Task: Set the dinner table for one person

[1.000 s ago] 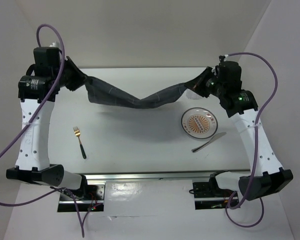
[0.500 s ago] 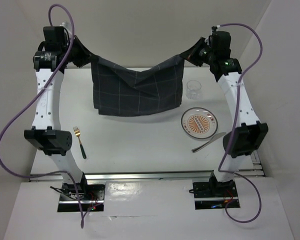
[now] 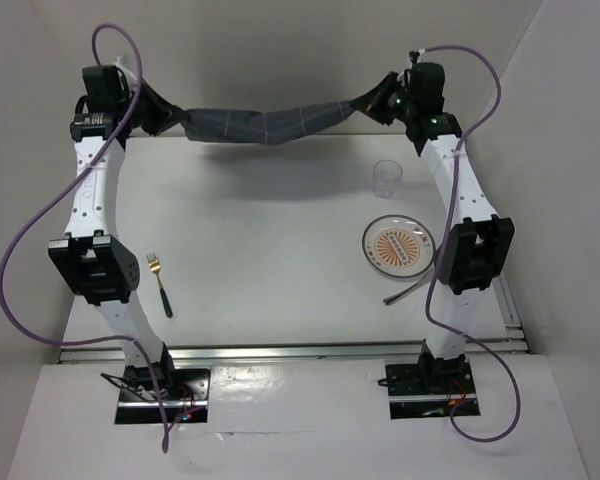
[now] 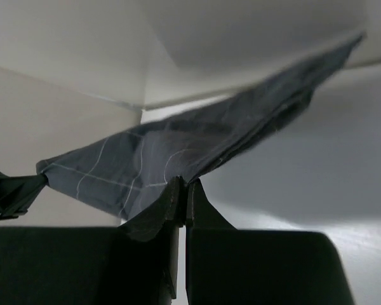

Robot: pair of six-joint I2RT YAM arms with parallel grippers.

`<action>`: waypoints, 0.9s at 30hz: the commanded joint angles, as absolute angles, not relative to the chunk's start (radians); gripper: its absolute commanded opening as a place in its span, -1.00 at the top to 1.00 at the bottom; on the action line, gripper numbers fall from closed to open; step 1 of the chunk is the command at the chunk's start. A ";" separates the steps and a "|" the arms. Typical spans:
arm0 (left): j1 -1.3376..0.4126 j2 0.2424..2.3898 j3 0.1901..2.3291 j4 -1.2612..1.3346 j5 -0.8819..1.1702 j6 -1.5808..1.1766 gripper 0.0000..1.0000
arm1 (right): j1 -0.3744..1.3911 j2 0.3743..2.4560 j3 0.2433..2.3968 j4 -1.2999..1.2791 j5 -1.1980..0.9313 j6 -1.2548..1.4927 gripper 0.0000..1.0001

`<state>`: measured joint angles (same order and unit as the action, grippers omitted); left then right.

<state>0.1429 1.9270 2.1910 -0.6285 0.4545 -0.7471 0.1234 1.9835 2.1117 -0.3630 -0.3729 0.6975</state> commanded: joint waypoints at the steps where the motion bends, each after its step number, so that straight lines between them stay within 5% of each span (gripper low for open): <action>1: 0.143 1.832 1.981 -0.517 0.468 -0.730 1.00 | 0.117 1.869 1.894 -0.262 -0.394 0.687 1.00; 7: 0.130 1.646 1.472 -0.428 0.427 -0.721 1.00 | 0.139 1.700 1.419 -0.143 -0.416 0.676 1.00; 9: 0.130 1.576 1.299 -0.455 0.417 -0.721 0.38 | 0.164 1.663 1.344 -0.153 -0.426 0.655 0.97; 11: 0.130 1.531 1.215 -0.495 0.385 -0.721 -0.28 | 0.212 1.641 1.269 -0.207 -0.366 0.646 0.22; 12: 0.130 1.511 1.166 -0.540 0.374 -0.710 -0.84 | 0.224 1.617 1.250 -0.257 -0.345 0.631 -0.14; 13: 0.130 1.493 1.155 -0.563 0.365 -0.710 -1.00 | 0.242 1.605 1.221 -0.284 -0.322 0.620 -0.53; 16: 0.130 1.468 1.189 -0.653 0.333 -0.681 -1.00 | 0.242 1.536 1.198 -0.350 -0.243 0.611 -0.75; 19: 0.130 1.480 1.270 -0.721 0.237 -0.646 -0.96 | 0.242 1.468 1.198 -0.386 -0.167 0.611 -0.75; 21: 0.130 1.508 1.304 -0.747 0.213 -0.634 -0.75 | 0.252 1.444 1.210 -0.400 -0.103 0.611 -0.68; 22: 0.130 1.519 1.333 -0.756 0.213 -0.624 -0.38 | 0.277 1.433 1.221 -0.400 -0.054 0.601 -0.39; 23: 0.120 1.528 1.333 -0.756 0.213 -0.624 -0.21 | 0.288 1.433 1.221 -0.400 -0.054 0.601 -0.38; 24: 0.120 1.555 1.350 -0.756 0.213 -0.615 -0.08 | 0.301 1.433 1.221 -0.400 -0.040 0.601 0.04; 26: 0.078 1.597 1.371 -0.746 0.213 -0.627 0.10 | 0.339 1.506 1.284 -0.400 -0.040 0.574 0.34; 27: 0.063 1.621 1.388 -0.736 0.213 -0.627 0.43 | 0.350 1.553 1.320 -0.440 -0.061 0.565 0.59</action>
<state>0.1078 1.5528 1.3529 -0.7219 0.2317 -0.6575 0.3054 1.4689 1.2377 -0.3920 -0.1017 0.6003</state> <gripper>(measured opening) 0.389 0.272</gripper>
